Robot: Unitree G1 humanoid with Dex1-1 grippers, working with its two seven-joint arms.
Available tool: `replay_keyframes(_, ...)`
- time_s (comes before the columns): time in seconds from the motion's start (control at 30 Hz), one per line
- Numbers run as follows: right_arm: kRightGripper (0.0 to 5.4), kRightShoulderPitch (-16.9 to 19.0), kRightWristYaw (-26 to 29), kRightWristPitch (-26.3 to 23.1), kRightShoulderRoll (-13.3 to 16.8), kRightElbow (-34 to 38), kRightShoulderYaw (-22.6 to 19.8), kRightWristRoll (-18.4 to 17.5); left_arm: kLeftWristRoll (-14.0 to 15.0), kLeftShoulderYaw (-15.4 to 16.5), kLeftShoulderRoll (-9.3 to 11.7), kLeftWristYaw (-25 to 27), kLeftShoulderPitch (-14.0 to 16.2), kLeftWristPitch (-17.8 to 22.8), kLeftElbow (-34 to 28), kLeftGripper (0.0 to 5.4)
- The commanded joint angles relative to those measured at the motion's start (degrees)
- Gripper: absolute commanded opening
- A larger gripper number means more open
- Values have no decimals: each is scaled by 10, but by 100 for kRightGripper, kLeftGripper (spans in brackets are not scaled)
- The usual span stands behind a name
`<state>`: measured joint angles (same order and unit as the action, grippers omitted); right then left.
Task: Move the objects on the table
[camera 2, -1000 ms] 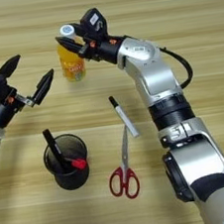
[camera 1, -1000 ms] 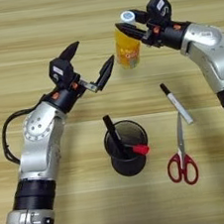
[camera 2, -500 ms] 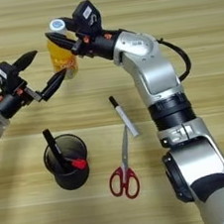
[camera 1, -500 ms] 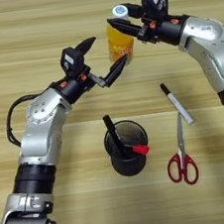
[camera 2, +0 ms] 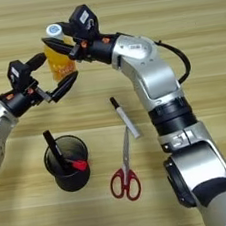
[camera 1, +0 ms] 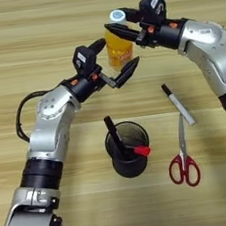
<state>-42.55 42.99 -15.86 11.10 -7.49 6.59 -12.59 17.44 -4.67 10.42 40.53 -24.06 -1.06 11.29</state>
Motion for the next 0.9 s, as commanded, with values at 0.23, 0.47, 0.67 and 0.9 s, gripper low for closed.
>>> replay_keyframes(0.23, 178, 9, 2, -23, -3, 53, 7, -18, -20, -2, -4, -7, -17, -6, 7, 540)
replay_keyframes(0.47, 178, 12, 2, -29, -2, 68, 6, -24, -41, -1, -8, -26, -28, -13, 34, 467)
replay_keyframes(0.67, 178, 10, 2, -29, 0, 72, 6, -26, -46, 0, -8, -27, -34, -20, 54, 405)
replay_keyframes(0.9, 178, 10, 1, -29, 0, 75, 6, -26, -46, -1, -7, -29, -33, -23, 56, 346)
